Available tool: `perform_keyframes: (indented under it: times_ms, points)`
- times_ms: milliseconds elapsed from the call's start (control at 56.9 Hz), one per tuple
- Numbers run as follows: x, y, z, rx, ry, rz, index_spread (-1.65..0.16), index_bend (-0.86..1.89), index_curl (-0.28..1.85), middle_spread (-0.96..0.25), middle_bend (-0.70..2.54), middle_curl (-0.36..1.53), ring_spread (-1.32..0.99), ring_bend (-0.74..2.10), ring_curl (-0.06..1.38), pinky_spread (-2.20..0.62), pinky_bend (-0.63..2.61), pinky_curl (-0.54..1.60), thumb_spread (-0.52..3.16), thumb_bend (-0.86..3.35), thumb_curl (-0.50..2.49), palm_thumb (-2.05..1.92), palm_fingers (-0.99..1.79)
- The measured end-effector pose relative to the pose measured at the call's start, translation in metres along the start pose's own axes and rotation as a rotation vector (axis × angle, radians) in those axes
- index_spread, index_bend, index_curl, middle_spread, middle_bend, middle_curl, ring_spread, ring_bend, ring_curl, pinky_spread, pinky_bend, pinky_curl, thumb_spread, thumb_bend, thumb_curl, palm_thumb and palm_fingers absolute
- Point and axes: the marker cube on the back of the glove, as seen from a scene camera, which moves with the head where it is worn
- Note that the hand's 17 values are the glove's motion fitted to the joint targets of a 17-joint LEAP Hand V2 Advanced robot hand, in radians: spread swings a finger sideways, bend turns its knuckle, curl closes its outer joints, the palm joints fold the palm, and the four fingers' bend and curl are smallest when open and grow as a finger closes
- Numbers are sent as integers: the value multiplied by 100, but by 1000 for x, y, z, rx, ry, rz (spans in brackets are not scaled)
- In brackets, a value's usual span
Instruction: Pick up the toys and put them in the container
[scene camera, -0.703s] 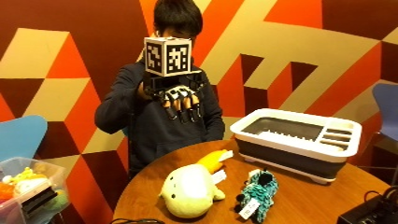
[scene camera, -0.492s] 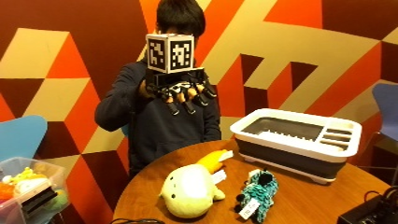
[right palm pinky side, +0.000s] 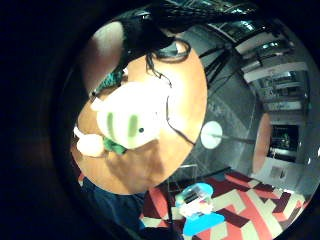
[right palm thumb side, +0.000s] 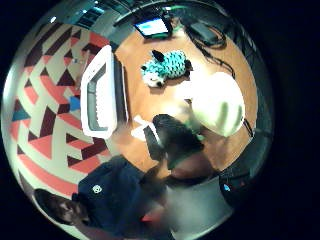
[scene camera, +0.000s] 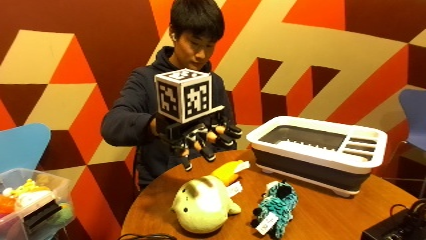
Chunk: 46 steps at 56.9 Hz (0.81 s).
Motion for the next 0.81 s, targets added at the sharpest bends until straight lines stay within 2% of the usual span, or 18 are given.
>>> perform_keyframes:
  times_ms: [352, 422, 492, 580, 633, 686, 703, 809]
  points:
    - [6, -6, 94, -279, -11, 37, -26, 7, 12, -1, 10, 16, 1, 18, 21, 6, 98, 36, 126, -1, 27, 6, -32]
    - [16, -14, 101, -279, 2, 39, -26, 8, 12, -1, 10, 16, 1, 19, 22, 7, 103, 37, 126, 1, 29, 12, -25]
    - [19, -20, 99, -225, 1, 35, -28, 17, 15, -1, 11, 15, 2, 26, 24, 5, 107, 38, 130, 9, 33, 28, -5]
    - [18, -25, 96, -180, -21, 4, -28, 22, 19, -2, 12, 14, -1, 49, 28, 2, 103, 35, 133, 17, 37, 44, 20]
    - [16, -28, 99, -140, -18, -9, -28, 24, 20, -4, 17, 15, -10, 69, 33, -6, 99, 33, 136, 23, 41, 54, 45]
    - [14, -30, 101, -99, -12, -17, -28, 23, 22, -5, 19, 16, -15, 77, 36, -10, 98, 33, 137, 25, 43, 59, 49]
    - [13, -31, 101, -87, -11, -20, -28, 20, 22, -8, 29, 20, -19, 82, 39, -17, 101, 35, 131, 27, 47, 66, 69]
    - [3, -33, 94, -27, -15, -48, -31, 27, 25, -16, 43, 25, -30, 97, 45, -29, 98, 35, 105, 27, 57, 77, 101]
